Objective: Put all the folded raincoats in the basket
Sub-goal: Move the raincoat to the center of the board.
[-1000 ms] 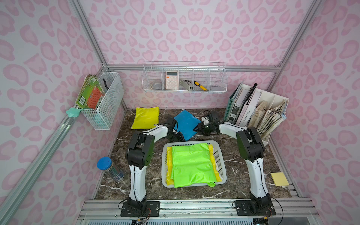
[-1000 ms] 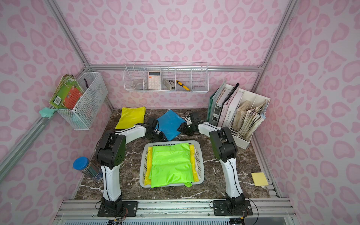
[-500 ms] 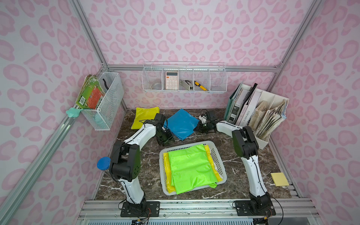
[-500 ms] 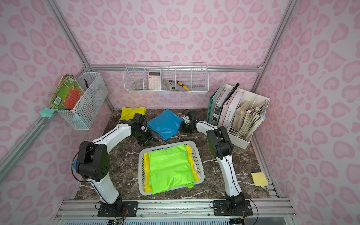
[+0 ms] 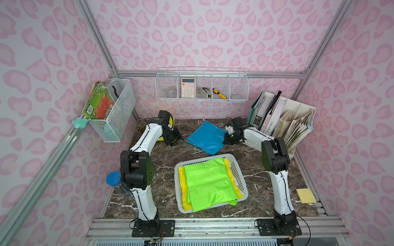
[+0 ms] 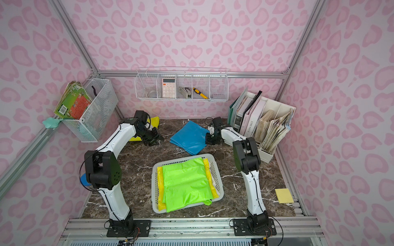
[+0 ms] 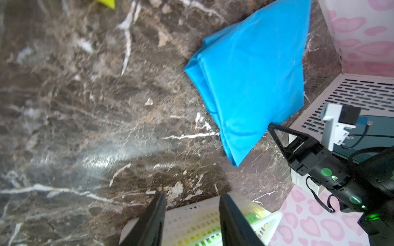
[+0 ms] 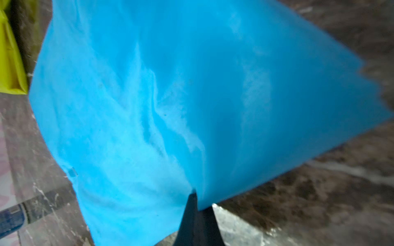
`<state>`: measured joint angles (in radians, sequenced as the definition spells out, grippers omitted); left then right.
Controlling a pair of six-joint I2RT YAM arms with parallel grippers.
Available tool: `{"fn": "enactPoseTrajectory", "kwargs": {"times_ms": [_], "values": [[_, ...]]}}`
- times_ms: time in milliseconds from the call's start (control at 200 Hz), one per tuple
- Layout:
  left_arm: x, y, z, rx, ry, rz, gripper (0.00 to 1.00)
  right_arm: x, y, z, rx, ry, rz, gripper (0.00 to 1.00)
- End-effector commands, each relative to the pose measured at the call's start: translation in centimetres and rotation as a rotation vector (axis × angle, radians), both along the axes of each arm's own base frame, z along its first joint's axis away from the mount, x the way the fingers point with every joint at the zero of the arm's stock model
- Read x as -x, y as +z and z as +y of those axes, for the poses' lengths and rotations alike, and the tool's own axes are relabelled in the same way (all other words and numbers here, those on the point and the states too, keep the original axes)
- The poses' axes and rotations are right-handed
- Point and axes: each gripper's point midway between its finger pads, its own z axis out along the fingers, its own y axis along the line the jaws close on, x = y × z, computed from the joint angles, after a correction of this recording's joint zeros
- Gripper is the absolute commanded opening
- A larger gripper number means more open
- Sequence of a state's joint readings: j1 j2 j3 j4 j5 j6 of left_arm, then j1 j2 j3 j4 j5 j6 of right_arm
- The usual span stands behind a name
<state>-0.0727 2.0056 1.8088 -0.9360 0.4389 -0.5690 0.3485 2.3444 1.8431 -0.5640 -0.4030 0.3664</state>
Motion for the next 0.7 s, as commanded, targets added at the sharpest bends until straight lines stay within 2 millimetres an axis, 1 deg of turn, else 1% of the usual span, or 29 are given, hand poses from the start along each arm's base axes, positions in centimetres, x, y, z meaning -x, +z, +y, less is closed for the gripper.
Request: {"fn": "enactPoseTrajectory", "kwargs": {"times_ms": [0, 40, 75, 110, 135, 180, 260, 285, 340, 470, 590, 695], "values": [[-1.5, -0.8, -0.8, 0.009, -0.113, 0.014, 0.46, 1.3, -1.3, -1.3, 0.094, 0.048, 0.038, 0.00], [-2.6, -1.0, -1.1, 0.015, -0.138, -0.002, 0.47, 1.3, -1.1, -0.8, 0.078, 0.063, 0.029, 0.00], [-3.5, -1.8, -1.0, 0.006, -0.155, -0.003, 0.47, 1.2, -1.0, -0.7, 0.075, 0.066, 0.023, 0.00], [-4.4, -1.8, -1.0, -0.004, -0.169, -0.017, 0.47, 1.1, -0.9, -0.5, 0.073, 0.073, 0.018, 0.00], [-4.8, -2.3, -1.1, -0.002, -0.183, -0.017, 0.48, 1.1, -0.8, -0.4, 0.070, 0.080, 0.013, 0.00], [-5.9, -2.4, -1.3, -0.001, -0.210, -0.042, 0.48, 1.1, -0.6, -0.2, 0.061, 0.088, 0.010, 0.00], [-7.6, -3.9, -1.2, 0.003, -0.228, -0.072, 0.49, 1.2, -0.8, -0.1, 0.052, 0.091, 0.015, 0.00], [-8.1, -3.9, -1.4, 0.021, -0.228, -0.084, 0.49, 1.3, -0.8, 0.0, 0.049, 0.094, 0.014, 0.00], [-8.8, -5.0, -1.2, 0.028, -0.219, -0.082, 0.49, 1.3, -0.9, 0.0, 0.050, 0.094, 0.017, 0.00], [-9.5, -7.5, -0.6, 0.015, -0.192, -0.056, 0.49, 1.4, -0.6, 0.1, 0.046, 0.097, 0.015, 0.00], [-9.5, -9.0, -1.5, 0.075, -0.196, -0.030, 0.50, 1.3, -0.3, 0.2, 0.035, 0.099, 0.010, 0.00], [-9.1, -10.4, -2.6, 0.125, -0.202, 0.004, 0.50, 1.3, -0.3, 0.6, 0.026, 0.108, 0.006, 0.00]]}}
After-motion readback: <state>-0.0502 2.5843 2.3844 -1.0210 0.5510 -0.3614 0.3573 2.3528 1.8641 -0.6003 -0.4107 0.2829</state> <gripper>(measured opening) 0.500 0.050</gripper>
